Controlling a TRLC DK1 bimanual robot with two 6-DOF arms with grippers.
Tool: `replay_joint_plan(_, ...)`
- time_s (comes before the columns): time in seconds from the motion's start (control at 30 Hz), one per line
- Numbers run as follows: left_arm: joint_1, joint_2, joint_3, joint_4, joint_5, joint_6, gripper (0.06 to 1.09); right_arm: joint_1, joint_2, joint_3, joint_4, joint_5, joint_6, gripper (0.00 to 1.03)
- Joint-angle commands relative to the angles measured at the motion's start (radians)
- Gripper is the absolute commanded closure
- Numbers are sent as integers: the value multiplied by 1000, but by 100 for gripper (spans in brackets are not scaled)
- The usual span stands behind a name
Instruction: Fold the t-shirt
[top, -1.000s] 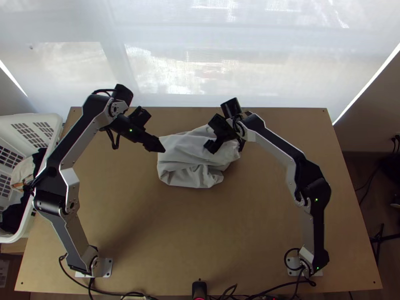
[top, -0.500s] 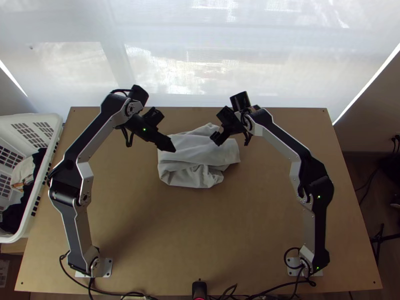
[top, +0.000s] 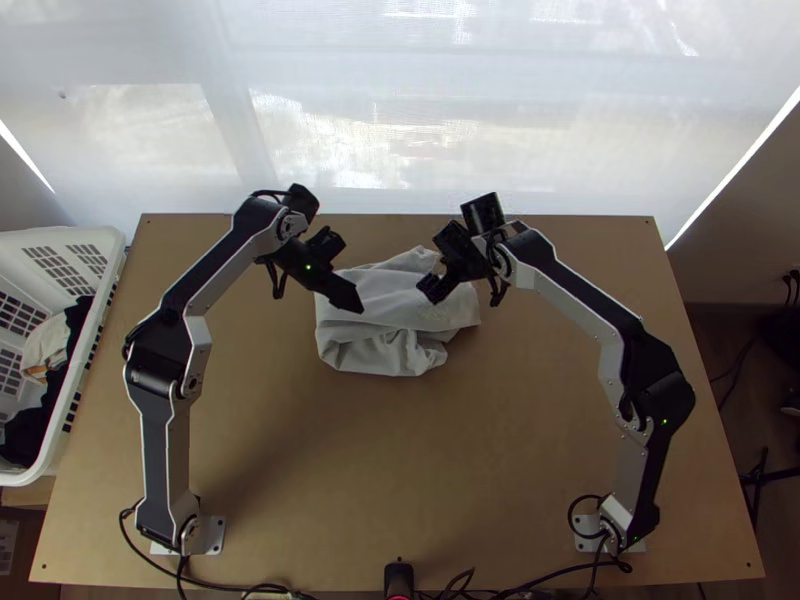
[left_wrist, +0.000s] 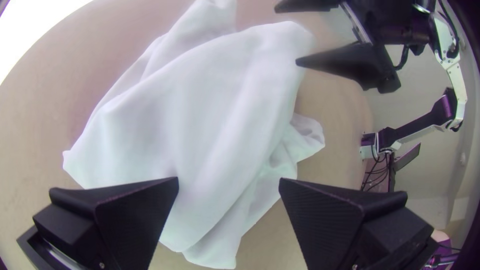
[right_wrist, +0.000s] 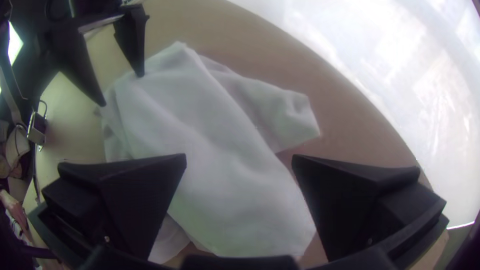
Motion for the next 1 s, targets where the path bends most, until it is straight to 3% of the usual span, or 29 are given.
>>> replay_joint_plan(0.0,-7,41,-55,56,-19,0,11,42,25,-118,67,3,6,5)
replay_joint_plan(0.33,-11,48,-160,116,-31,0,11,48,94,-136,92,9,1,5)
replay_joint_plan(0.57,-10,-54,-91,55,-34,3,11,40,-3,-76,89,9,12,5)
replay_joint_plan(0.77,27,-197,-49,-13,-32,-3,11,48,-90,71,-15,9,19,5)
replay_joint_plan(0.97,86,-332,-89,-53,-31,-5,11,145,-133,85,-97,9,15,5)
